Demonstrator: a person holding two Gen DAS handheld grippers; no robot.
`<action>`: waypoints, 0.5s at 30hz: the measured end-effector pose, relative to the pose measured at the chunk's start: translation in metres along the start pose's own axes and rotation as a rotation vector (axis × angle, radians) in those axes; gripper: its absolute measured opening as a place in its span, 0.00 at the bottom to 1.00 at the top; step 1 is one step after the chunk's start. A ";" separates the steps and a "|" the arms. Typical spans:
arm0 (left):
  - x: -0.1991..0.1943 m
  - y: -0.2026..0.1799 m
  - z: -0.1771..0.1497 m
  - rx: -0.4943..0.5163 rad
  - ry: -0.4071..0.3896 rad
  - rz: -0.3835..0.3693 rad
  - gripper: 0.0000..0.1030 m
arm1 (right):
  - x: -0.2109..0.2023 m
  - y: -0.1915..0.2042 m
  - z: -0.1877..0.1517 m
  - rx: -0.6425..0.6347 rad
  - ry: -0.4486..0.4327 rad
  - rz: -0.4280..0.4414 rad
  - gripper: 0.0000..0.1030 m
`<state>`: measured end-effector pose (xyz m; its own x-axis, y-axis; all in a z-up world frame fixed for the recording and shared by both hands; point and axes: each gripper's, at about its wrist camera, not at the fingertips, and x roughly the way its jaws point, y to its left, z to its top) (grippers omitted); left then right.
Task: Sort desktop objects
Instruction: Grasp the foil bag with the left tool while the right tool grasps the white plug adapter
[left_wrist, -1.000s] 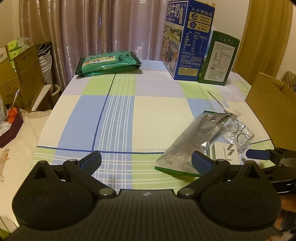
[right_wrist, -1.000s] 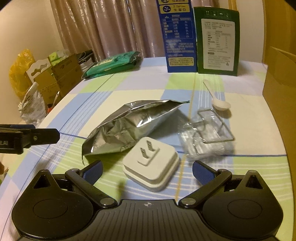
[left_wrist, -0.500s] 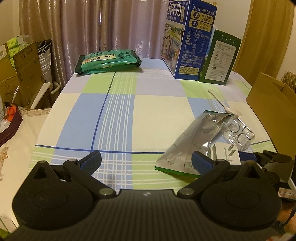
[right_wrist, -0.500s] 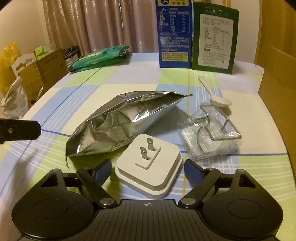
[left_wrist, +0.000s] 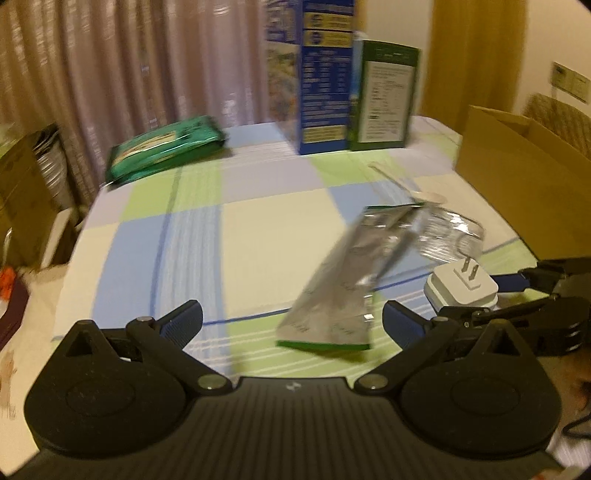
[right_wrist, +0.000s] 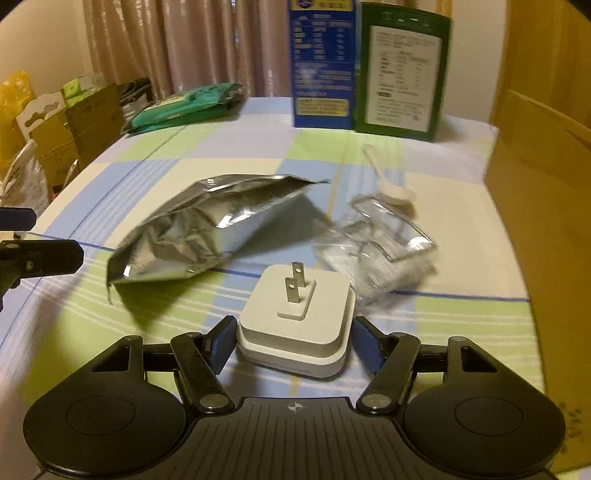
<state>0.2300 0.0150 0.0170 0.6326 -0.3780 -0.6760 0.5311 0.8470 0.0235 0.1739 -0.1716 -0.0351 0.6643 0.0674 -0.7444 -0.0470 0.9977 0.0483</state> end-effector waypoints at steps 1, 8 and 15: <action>0.002 -0.003 0.002 0.024 -0.002 -0.009 0.99 | -0.004 -0.004 -0.001 0.006 0.001 -0.002 0.63; 0.031 -0.028 0.016 0.216 0.039 -0.047 0.97 | -0.012 -0.016 -0.002 -0.015 0.022 0.013 0.63; 0.064 -0.043 0.026 0.310 0.081 -0.068 0.91 | 0.003 -0.019 -0.001 -0.029 0.048 0.018 0.63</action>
<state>0.2619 -0.0553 -0.0077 0.5497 -0.3884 -0.7396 0.7247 0.6621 0.1910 0.1762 -0.1900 -0.0383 0.6267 0.0842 -0.7747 -0.0802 0.9958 0.0434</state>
